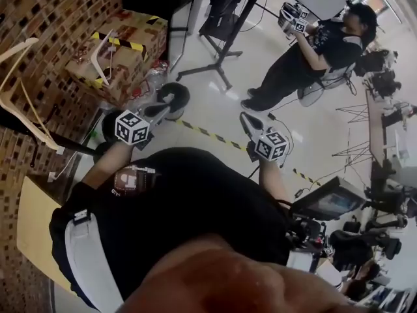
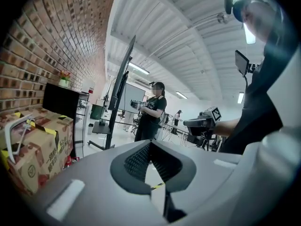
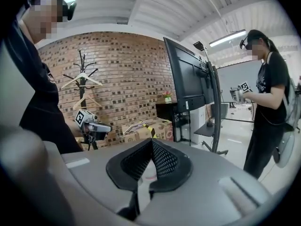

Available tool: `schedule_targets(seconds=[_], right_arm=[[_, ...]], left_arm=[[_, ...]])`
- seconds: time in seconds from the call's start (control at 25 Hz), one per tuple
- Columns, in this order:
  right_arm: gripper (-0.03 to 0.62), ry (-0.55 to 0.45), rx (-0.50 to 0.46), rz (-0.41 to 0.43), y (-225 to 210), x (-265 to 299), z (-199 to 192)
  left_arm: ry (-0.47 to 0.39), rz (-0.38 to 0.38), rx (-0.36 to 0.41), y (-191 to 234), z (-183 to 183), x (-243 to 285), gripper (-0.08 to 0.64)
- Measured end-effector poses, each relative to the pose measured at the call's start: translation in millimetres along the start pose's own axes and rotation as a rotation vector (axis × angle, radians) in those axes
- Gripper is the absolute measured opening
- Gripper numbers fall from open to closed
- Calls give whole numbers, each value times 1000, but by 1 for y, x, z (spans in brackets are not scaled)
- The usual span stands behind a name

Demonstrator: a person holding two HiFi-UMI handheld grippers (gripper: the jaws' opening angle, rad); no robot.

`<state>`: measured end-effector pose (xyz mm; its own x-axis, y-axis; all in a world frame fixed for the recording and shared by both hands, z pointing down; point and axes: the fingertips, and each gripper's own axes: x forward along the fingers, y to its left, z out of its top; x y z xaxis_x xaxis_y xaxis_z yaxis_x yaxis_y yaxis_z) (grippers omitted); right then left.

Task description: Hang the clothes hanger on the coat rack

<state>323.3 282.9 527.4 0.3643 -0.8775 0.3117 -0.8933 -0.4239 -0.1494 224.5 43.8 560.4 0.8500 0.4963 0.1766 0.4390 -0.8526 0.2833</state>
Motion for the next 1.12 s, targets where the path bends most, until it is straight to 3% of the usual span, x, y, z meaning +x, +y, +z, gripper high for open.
schedule_targets(seconds=[0.28, 0.64, 0.92, 1.12], right_arm=[[15, 71, -62, 173, -9, 132, 29], [15, 174, -213, 645, 9, 311, 70], [15, 247, -329, 946, 56, 411, 82], [61, 340, -389, 1066, 122, 456, 53]], left_arm=[[-16, 119, -42, 91, 14, -6, -8], [-90, 574, -130, 178, 25, -56, -8], [-189, 883, -236, 189, 31, -89, -8], [-208, 999, -277, 183, 13, -123, -8]])
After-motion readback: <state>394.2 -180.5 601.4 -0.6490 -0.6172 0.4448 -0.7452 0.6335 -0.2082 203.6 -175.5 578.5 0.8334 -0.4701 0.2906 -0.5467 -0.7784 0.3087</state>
